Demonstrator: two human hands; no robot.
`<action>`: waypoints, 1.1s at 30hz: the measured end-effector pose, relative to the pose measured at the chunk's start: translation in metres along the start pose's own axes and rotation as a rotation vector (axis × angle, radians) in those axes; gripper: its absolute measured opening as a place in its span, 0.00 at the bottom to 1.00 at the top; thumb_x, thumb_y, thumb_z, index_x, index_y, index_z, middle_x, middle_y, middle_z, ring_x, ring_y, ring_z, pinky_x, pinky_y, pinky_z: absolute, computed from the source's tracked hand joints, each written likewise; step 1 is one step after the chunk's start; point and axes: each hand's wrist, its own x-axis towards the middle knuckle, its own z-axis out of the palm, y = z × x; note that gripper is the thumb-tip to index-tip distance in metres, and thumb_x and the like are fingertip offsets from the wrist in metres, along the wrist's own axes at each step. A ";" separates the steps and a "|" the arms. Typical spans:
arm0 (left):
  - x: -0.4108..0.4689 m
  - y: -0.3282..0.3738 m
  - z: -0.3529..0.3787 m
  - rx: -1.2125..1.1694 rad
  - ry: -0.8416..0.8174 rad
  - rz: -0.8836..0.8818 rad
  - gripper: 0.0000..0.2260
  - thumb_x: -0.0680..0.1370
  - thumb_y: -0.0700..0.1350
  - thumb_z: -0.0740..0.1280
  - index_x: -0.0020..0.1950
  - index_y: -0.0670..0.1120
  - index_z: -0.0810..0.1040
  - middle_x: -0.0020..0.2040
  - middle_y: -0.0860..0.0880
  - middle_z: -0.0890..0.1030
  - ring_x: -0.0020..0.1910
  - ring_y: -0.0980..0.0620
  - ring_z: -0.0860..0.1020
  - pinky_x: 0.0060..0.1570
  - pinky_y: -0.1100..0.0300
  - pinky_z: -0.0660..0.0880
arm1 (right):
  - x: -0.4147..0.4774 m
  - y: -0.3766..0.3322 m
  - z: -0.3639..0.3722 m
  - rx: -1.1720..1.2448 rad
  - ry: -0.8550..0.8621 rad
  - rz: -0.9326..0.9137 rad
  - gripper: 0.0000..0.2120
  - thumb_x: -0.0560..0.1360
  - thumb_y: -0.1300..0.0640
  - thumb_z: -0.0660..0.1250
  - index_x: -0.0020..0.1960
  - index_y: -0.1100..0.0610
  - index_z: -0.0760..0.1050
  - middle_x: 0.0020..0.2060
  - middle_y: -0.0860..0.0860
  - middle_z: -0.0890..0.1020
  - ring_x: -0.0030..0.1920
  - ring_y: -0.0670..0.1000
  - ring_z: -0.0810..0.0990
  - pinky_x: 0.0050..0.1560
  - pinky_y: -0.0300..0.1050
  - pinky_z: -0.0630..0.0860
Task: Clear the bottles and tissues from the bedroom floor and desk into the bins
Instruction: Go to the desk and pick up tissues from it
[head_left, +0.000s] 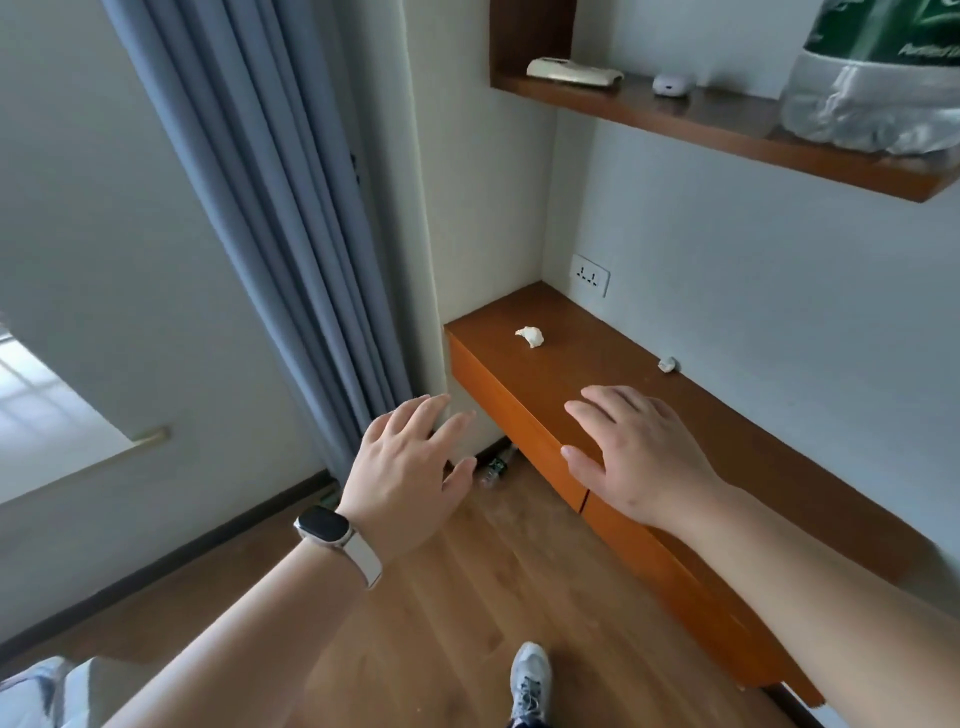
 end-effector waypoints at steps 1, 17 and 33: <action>0.017 -0.002 0.004 0.006 -0.007 0.004 0.22 0.78 0.58 0.56 0.68 0.52 0.73 0.68 0.48 0.74 0.69 0.45 0.71 0.64 0.45 0.69 | 0.014 0.010 0.003 0.008 0.003 0.006 0.28 0.79 0.38 0.46 0.71 0.51 0.67 0.69 0.50 0.71 0.70 0.52 0.67 0.67 0.51 0.67; 0.220 0.003 0.075 0.040 -0.213 0.081 0.22 0.81 0.58 0.57 0.75 0.56 0.64 0.76 0.51 0.65 0.76 0.48 0.61 0.72 0.47 0.61 | 0.165 0.124 0.048 0.085 -0.084 0.081 0.26 0.79 0.38 0.49 0.72 0.50 0.64 0.71 0.49 0.68 0.72 0.52 0.63 0.69 0.51 0.63; 0.355 -0.041 0.182 -0.039 -0.383 0.209 0.22 0.81 0.60 0.55 0.75 0.59 0.59 0.77 0.53 0.60 0.77 0.49 0.58 0.73 0.48 0.58 | 0.243 0.162 0.102 0.105 -0.163 0.326 0.25 0.80 0.39 0.49 0.72 0.50 0.64 0.72 0.50 0.66 0.72 0.52 0.63 0.71 0.52 0.61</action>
